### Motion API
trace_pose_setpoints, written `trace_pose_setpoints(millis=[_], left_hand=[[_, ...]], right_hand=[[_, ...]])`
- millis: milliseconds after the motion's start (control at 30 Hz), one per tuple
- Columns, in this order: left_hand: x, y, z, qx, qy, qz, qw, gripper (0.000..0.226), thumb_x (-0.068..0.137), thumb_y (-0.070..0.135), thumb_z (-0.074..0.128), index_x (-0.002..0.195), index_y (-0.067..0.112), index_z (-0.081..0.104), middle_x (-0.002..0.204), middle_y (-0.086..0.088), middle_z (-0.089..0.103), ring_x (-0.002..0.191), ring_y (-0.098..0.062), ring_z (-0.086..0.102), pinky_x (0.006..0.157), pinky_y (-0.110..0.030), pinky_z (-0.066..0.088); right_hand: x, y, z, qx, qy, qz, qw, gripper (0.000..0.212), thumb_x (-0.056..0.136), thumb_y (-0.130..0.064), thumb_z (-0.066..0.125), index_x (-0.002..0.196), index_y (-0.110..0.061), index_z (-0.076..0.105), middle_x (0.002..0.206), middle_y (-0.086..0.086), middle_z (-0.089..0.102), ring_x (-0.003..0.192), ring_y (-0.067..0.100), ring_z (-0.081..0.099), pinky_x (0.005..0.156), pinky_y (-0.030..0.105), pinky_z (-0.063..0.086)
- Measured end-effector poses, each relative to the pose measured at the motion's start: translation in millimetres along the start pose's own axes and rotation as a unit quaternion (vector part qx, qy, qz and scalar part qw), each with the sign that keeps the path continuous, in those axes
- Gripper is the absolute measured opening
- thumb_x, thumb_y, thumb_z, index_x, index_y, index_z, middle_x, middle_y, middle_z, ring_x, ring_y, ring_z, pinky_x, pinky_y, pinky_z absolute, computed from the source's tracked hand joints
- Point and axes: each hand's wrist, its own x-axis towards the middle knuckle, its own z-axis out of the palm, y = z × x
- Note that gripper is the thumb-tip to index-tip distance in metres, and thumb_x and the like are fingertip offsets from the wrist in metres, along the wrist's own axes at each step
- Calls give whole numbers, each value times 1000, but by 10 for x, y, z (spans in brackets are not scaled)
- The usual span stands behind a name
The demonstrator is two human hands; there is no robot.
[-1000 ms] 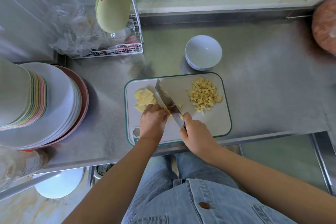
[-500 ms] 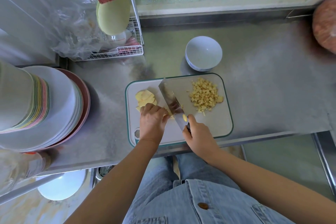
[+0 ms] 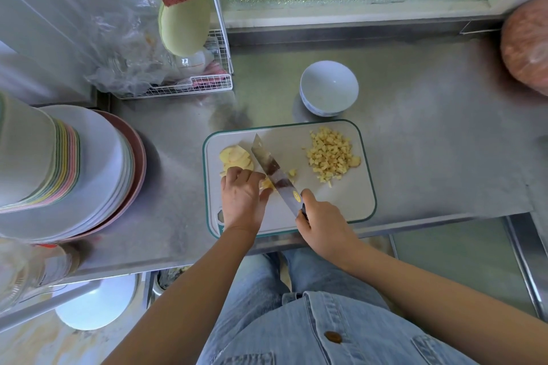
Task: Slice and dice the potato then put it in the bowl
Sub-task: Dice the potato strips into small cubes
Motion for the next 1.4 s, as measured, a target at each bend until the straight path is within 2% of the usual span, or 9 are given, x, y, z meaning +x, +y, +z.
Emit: trace_pose_setpoints(millis=[167, 267, 367, 467, 767, 900, 1200, 1400], left_hand=[[-24, -11, -1, 25, 3, -26, 999, 31, 56, 33, 90, 79, 18, 76, 77, -4, 68, 84, -34, 56, 69, -39, 46], [-16, -22, -2, 24, 4, -29, 999, 26, 58, 31, 89, 76, 18, 76, 78, -4, 69, 85, -34, 57, 71, -39, 46], [-14, -17, 8, 18, -1, -35, 999, 24, 60, 30, 89, 77, 19, 77, 79, -3, 71, 85, -34, 57, 72, -39, 46], [-14, -17, 15, 2, 0, -40, 999, 23, 61, 28, 88, 78, 18, 78, 81, -2, 72, 86, -33, 57, 73, -39, 46], [-3, -20, 33, -18, -8, -47, 999, 23, 59, 25, 90, 77, 19, 77, 79, 0, 72, 83, -32, 58, 71, -38, 45], [-14, -15, 27, -25, -3, -54, 998, 22, 60, 24, 89, 77, 19, 77, 79, -1, 72, 84, -32, 58, 71, -39, 45], [0, -6, 19, -20, -6, -49, 999, 22, 59, 24, 89, 76, 19, 78, 77, 0, 72, 83, -32, 58, 70, -38, 45], [5, -37, 17, -14, -4, -34, 999, 22, 60, 24, 88, 78, 19, 76, 79, -1, 71, 84, -33, 57, 70, -37, 44]], right_hand=[[-7, 3, 11, -6, 1, 2, 1000, 7, 94, -14, 43, 99, -11, 39, 55, -6, 35, 51, 21, 39, 47, 31, 25], [-1, 0, 38, -9, -1, 5, 1000, 10, 94, -13, 43, 95, -15, 33, 56, -6, 35, 52, 23, 40, 51, 33, 29], [6, 2, 70, -9, -6, 12, 1000, 7, 94, -13, 43, 100, -10, 40, 56, -6, 35, 53, 23, 41, 52, 33, 30], [19, -1, 93, -9, -8, 19, 1000, 13, 94, -14, 43, 106, -7, 42, 56, -6, 35, 52, 22, 41, 52, 32, 29], [25, -26, 176, 1, -2, 40, 999, 14, 94, -14, 42, 106, -7, 43, 57, -7, 34, 54, 22, 40, 46, 30, 22], [3, -36, 227, 10, -3, 46, 999, 11, 94, -14, 41, 103, -7, 43, 57, -6, 35, 54, 23, 41, 51, 32, 28], [51, -11, 235, -1, -11, 47, 999, 12, 95, -17, 41, 105, -9, 41, 63, 0, 46, 56, 23, 46, 52, 32, 33], [102, 39, 210, 51, 21, 44, 997, 9, 94, -13, 44, 97, -6, 44, 54, -4, 38, 47, 19, 38, 46, 32, 25]])
